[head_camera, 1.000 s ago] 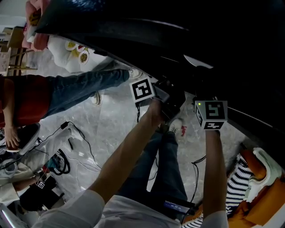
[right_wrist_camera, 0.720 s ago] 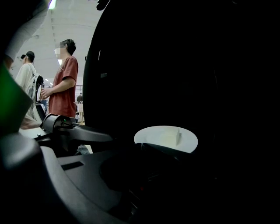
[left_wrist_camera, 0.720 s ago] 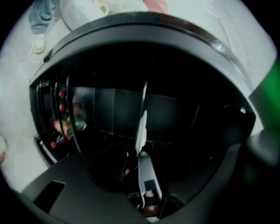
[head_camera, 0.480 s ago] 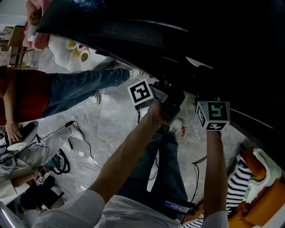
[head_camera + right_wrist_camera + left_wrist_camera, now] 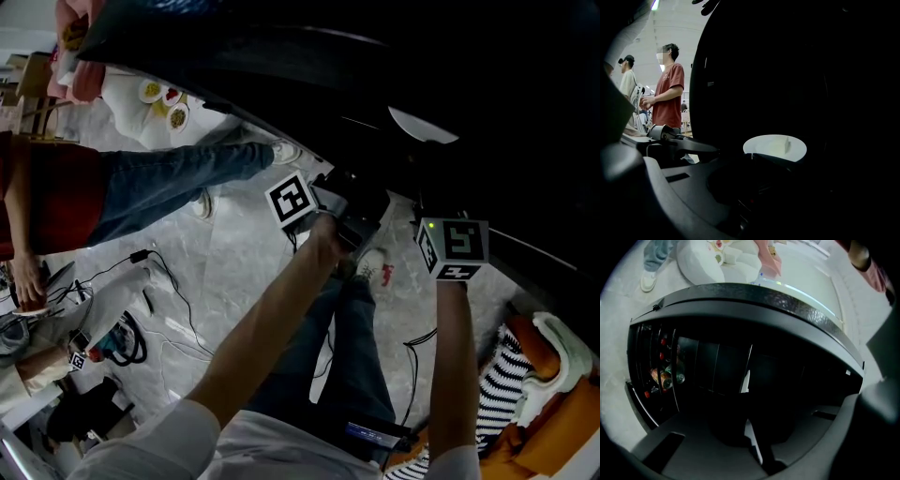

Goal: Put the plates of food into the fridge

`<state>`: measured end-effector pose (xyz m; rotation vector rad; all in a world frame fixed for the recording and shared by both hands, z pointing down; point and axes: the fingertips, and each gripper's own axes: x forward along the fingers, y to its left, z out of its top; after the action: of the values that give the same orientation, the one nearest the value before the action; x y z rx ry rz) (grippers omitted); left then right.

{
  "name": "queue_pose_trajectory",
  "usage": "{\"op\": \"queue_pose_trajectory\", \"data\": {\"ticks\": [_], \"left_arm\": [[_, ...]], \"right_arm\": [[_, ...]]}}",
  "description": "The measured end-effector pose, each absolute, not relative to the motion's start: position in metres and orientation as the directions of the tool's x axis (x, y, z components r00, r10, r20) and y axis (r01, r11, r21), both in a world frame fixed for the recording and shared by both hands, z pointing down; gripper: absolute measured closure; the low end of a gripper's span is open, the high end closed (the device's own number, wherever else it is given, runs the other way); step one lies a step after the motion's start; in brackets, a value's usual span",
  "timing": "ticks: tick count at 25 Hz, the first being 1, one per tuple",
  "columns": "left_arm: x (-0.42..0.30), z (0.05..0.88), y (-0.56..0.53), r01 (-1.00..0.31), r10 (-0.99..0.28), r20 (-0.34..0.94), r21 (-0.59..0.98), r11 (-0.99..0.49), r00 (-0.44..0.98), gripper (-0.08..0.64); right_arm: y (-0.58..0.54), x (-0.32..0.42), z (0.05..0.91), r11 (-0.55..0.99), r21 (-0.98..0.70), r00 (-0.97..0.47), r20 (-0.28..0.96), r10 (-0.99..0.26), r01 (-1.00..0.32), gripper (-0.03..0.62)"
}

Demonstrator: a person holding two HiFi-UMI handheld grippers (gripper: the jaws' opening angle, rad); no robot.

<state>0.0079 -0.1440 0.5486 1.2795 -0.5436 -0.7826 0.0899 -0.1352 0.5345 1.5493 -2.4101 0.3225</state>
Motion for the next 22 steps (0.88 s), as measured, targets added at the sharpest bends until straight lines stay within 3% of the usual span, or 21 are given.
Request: {"op": "queue_pose_trajectory", "data": {"ticks": [17, 22], "left_arm": [[-0.003, 0.542, -0.145, 0.193, -0.765, -0.064, 0.978, 0.080, 0.641, 0.557], [0.003, 0.533, -0.131, 0.115, -0.745, -0.043, 0.992, 0.046, 0.666, 0.555]], "right_arm": [[-0.091, 0.088, 0.537, 0.392, -0.092, -0.396, 0.384, -0.834, -0.915, 0.581], [-0.075, 0.093, 0.529, 0.397, -0.087, -0.398, 0.392, -0.830, -0.914, 0.581]]}}
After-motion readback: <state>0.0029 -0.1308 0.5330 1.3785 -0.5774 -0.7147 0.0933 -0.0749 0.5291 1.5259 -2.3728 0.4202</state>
